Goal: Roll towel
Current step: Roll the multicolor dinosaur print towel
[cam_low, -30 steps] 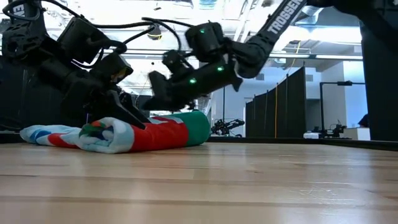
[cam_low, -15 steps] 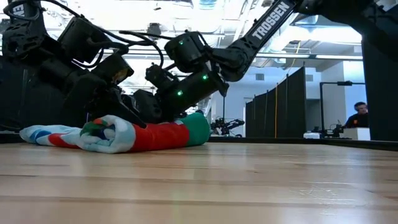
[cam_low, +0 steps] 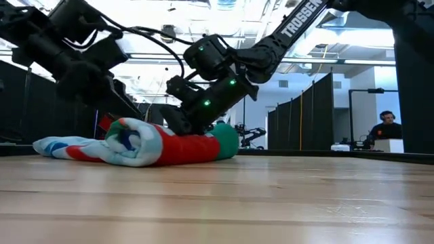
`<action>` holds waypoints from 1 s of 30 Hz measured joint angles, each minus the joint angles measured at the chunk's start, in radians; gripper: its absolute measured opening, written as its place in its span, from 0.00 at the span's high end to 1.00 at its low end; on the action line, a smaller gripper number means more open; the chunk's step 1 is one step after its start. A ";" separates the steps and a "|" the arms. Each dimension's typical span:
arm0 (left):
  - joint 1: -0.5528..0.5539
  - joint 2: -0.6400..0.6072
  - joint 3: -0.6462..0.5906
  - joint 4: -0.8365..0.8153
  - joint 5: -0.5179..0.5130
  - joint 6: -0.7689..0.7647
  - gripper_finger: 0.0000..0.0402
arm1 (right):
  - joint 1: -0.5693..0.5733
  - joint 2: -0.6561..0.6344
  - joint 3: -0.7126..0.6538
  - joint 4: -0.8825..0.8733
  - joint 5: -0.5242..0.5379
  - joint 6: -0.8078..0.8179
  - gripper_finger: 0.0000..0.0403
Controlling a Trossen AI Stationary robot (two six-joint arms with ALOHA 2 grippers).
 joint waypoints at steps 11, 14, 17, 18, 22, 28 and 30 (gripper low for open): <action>0.024 0.297 0.029 0.192 0.140 0.058 0.48 | 0.076 -0.187 -0.231 -0.055 -0.054 0.073 0.84; 0.025 0.424 0.106 0.272 0.158 0.119 0.48 | 0.088 -0.260 -0.341 -0.046 -0.062 0.100 0.84; 0.041 0.558 0.211 0.315 0.167 0.180 0.48 | 0.102 -0.323 -0.445 0.007 -0.056 0.120 0.84; 0.049 0.603 0.254 0.333 0.190 0.196 0.48 | 0.105 -0.340 -0.473 0.026 -0.054 0.127 0.84; 0.073 0.766 0.420 0.386 0.388 0.230 0.48 | 0.107 -0.387 -0.545 0.048 -0.048 0.155 0.84; 0.099 0.926 0.594 0.394 0.472 0.247 0.46 | 0.120 -0.403 -0.578 0.042 -0.034 0.193 0.84; 0.113 0.954 0.617 0.395 0.499 0.247 0.44 | 0.131 -0.405 -0.582 0.029 -0.018 0.204 0.84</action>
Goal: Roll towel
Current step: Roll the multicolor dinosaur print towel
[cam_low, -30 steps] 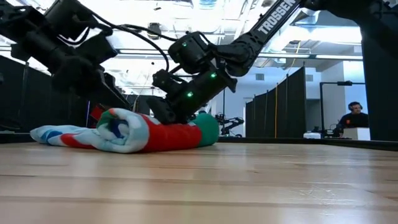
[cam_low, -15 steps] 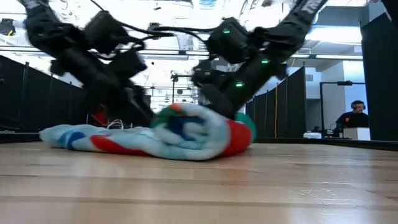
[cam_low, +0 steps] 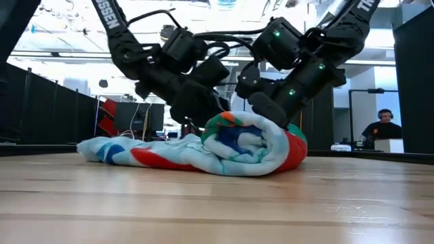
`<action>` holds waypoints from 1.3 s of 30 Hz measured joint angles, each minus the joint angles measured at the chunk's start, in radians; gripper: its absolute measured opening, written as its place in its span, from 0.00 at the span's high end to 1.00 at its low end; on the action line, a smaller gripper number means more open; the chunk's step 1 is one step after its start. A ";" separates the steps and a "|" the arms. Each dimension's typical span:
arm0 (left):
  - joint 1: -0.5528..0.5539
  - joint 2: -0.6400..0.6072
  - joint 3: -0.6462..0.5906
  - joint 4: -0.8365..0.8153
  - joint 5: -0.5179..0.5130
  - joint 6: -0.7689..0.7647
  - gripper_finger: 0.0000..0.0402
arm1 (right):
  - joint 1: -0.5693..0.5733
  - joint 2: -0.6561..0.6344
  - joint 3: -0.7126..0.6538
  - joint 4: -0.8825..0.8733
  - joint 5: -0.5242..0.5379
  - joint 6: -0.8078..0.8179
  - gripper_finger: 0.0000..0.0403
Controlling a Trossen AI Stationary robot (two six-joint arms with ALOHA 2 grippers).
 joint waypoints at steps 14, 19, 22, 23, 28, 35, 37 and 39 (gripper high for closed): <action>0.057 -0.024 0.021 -0.134 0.013 0.036 0.43 | 0.005 -0.018 0.000 -0.019 0.002 -0.009 0.84; 0.049 0.026 0.020 -0.054 0.098 0.018 0.43 | -0.001 -0.018 -0.001 -0.018 -0.003 -0.009 0.84; 0.046 0.046 0.019 -0.012 0.112 0.014 0.43 | 0.000 -0.018 -0.002 -0.026 -0.011 -0.007 0.84; 0.046 0.053 0.019 0.003 0.115 0.010 0.43 | 0.000 -0.019 -0.002 -0.027 -0.010 -0.006 0.84; 0.045 0.073 0.017 0.049 0.138 -0.022 0.43 | 0.000 -0.019 -0.003 -0.031 -0.010 -0.004 0.84; 0.041 0.090 0.017 0.045 0.157 -0.074 0.43 | 0.000 -0.020 -0.002 -0.038 -0.008 -0.007 0.84; 0.041 0.070 0.018 0.016 0.146 -0.074 0.43 | 0.000 -0.020 -0.002 -0.035 -0.007 -0.005 0.84; 0.041 0.055 0.018 0.002 0.142 -0.066 0.43 | -0.001 -0.020 -0.001 -0.032 -0.005 -0.001 0.84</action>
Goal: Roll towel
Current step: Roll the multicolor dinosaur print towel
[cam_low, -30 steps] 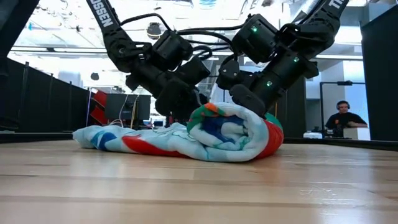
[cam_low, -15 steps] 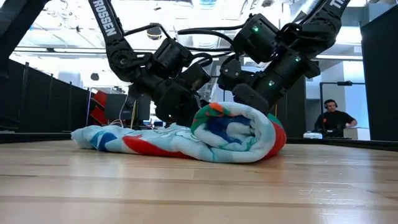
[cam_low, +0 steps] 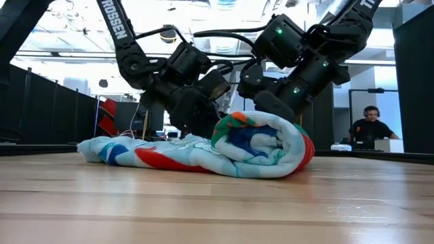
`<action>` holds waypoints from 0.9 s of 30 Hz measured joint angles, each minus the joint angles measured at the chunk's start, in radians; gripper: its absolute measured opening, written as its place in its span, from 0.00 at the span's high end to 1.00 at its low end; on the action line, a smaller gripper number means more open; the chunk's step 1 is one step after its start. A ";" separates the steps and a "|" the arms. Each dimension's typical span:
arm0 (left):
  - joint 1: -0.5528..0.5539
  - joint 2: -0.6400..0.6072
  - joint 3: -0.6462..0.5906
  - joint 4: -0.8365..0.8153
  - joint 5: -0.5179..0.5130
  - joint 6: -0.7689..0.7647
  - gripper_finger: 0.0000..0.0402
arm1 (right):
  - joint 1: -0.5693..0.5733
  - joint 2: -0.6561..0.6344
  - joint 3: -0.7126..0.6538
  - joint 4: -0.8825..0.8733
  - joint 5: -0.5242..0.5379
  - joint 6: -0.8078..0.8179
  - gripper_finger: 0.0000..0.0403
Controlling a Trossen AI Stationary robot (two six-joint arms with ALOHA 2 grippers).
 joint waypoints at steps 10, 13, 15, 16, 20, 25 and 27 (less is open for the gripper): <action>-0.049 -0.018 0.006 -0.019 -0.030 0.121 0.43 | 0.002 0.001 0.001 0.007 0.008 0.002 0.84; -0.060 -0.018 0.006 -0.020 -0.093 0.139 0.43 | 0.004 0.001 0.001 0.007 0.008 0.003 0.84; -0.060 -0.018 0.006 -0.019 -0.097 0.138 0.43 | 0.010 0.001 0.001 0.007 0.011 0.003 0.84; -0.060 -0.018 0.006 -0.018 -0.097 0.138 0.43 | 0.010 0.001 0.001 0.007 0.011 0.003 0.84; -0.059 -0.017 0.007 -0.001 -0.102 0.138 0.43 | 0.010 0.001 0.001 0.008 0.011 0.002 0.84; -0.041 -0.017 0.052 -0.072 -0.089 0.124 0.36 | 0.010 0.001 0.001 0.008 0.011 0.002 0.84; -0.037 -0.017 0.062 -0.078 -0.085 0.120 0.31 | 0.010 0.002 0.001 0.009 0.011 0.002 0.84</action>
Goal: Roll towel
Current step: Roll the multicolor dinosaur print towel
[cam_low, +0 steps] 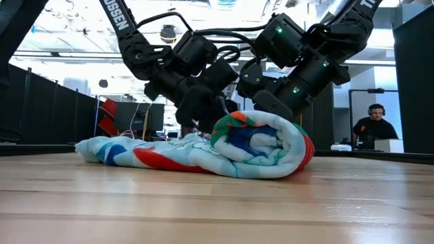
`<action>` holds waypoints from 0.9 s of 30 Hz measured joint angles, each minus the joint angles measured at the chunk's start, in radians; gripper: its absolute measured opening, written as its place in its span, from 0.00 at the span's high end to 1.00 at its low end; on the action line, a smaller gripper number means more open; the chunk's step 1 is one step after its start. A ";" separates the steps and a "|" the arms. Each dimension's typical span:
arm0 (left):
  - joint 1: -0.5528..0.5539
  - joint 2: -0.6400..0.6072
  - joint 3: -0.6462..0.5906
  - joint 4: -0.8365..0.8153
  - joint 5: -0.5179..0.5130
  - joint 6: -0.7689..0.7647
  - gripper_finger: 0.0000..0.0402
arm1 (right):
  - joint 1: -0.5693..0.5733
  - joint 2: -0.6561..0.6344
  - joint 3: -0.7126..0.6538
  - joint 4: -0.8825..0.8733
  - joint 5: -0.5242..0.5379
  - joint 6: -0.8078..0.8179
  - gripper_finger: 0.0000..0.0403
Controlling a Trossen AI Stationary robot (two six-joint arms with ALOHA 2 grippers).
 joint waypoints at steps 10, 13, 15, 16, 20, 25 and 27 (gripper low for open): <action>-0.026 0.048 0.003 0.074 -0.002 0.010 0.19 | 0.000 0.000 0.000 0.001 0.001 -0.001 0.84; -0.020 0.113 0.018 0.134 0.025 -0.020 0.19 | 0.001 -0.009 -0.002 -0.003 0.002 -0.001 0.84; -0.020 0.156 0.030 0.172 0.026 -0.026 0.19 | 0.006 -0.024 -0.004 -0.024 0.003 -0.001 0.84; -0.020 0.166 0.031 0.179 0.025 -0.029 0.19 | 0.008 -0.041 -0.004 -0.040 0.003 0.000 0.84; -0.019 0.176 0.025 0.154 -0.003 -0.040 0.19 | 0.014 -0.138 -0.004 -0.180 0.010 -0.001 0.84; -0.001 0.178 0.019 0.135 -0.013 -0.106 0.19 | 0.022 -0.319 -0.003 -0.418 0.052 0.005 0.84; 0.001 0.178 0.017 0.139 -0.033 -0.151 0.19 | 0.023 -0.381 -0.003 -0.513 0.062 0.032 0.84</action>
